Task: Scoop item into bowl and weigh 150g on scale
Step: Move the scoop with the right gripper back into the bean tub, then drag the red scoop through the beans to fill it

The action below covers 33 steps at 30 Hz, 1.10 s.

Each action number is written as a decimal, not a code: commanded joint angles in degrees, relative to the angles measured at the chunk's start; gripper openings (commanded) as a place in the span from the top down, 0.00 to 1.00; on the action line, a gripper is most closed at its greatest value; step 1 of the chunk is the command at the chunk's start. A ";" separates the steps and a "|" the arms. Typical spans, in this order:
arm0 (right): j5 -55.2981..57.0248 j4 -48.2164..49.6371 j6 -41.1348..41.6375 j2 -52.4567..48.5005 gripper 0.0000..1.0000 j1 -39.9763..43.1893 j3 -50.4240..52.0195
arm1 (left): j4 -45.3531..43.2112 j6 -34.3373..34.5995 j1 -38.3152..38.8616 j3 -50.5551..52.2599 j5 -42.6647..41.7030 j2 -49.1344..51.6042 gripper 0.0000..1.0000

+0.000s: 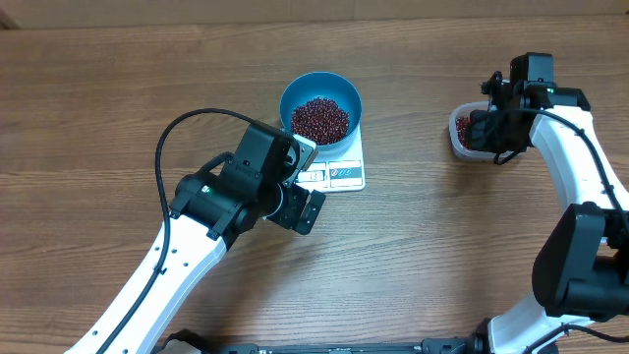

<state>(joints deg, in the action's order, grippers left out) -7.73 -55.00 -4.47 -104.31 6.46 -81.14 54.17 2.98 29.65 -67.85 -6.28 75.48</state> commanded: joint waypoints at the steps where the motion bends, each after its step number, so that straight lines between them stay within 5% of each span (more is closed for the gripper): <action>1: -2.71 0.00 0.17 2.38 0.96 0.11 -1.53 | -0.20 -0.02 0.28 -0.13 -0.66 -0.15 0.00; 33: -20.26 -1.09 1.44 3.06 0.97 11.50 -1.86 | -0.22 -0.02 0.28 -0.13 -0.66 -0.15 0.00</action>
<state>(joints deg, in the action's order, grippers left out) -26.37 -56.31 -3.36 -103.85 16.97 -81.32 54.17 2.98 29.65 -67.85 -6.28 75.48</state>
